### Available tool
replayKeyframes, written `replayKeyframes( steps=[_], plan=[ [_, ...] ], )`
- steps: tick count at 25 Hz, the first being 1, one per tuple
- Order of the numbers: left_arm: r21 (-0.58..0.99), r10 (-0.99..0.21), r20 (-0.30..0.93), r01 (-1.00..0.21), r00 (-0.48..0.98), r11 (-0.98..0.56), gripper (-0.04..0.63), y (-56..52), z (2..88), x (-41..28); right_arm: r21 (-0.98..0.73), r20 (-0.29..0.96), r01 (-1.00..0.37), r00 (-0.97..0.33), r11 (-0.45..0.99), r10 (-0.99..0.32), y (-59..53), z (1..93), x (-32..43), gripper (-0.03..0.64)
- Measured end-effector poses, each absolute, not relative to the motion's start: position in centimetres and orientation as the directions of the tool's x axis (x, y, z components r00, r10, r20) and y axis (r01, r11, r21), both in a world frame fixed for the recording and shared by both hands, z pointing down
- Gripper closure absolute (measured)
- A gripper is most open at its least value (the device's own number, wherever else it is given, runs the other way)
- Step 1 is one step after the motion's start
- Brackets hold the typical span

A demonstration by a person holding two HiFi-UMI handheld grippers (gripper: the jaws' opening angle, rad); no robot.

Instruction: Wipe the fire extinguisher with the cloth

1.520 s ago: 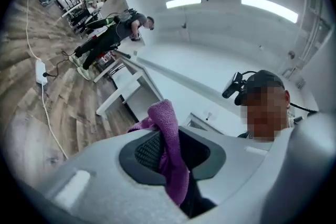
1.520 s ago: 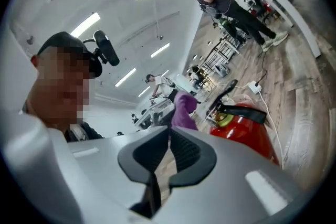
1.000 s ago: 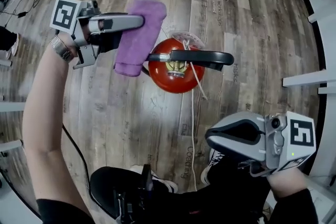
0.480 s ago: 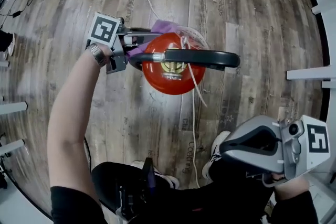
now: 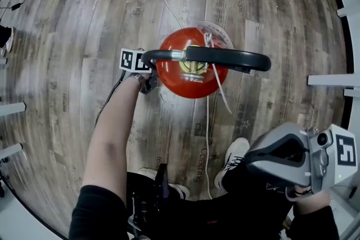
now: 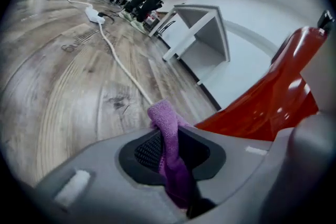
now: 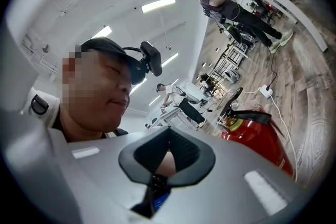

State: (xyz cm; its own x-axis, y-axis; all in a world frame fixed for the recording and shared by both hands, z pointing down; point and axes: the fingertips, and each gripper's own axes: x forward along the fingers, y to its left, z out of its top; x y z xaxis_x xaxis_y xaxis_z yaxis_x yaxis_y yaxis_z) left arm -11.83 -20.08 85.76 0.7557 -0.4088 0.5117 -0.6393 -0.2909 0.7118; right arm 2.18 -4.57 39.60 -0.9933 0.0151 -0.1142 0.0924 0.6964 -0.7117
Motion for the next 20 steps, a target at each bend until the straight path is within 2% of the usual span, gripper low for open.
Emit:
replayKeyframes(
  steps=[3, 9, 11, 15, 20],
  plan=[
    [0.685, -0.418, 0.587, -0.700, 0.693, -0.200, 0.532, -18.6, 89.3, -12.7, -0.711, -0.098, 0.075, -0.995, 0.699, 0.007, -4.6, 39.8, 2.1, 0.618],
    [0.746, -0.487, 0.527, -0.653, 0.697, -0.128, 0.534, -18.6, 88.6, -13.0, -0.693, -0.058, 0.014, -0.998, 0.720, -0.037, -5.2, 40.6, 2.7, 0.618],
    [0.775, -0.517, 0.476, -0.617, 0.712, -0.137, 0.534, -19.1, 87.2, -13.0, -0.694, -0.056, -0.009, -0.996, 0.720, -0.067, -6.0, 40.9, 3.2, 0.618],
    [0.821, -0.572, 0.332, -0.529, 0.750, -0.216, 0.534, -19.5, 81.4, -12.8, -0.777, -0.059, -0.073, -0.980, 0.625, -0.188, -8.5, 42.1, 4.4, 0.618],
    [0.790, -0.654, 0.140, -0.482, 0.744, -0.379, 0.534, -19.4, 71.7, -14.2, -0.861, -0.122, -0.039, -0.952, 0.507, -0.279, -10.4, 42.9, 5.4, 0.618]
  ],
)
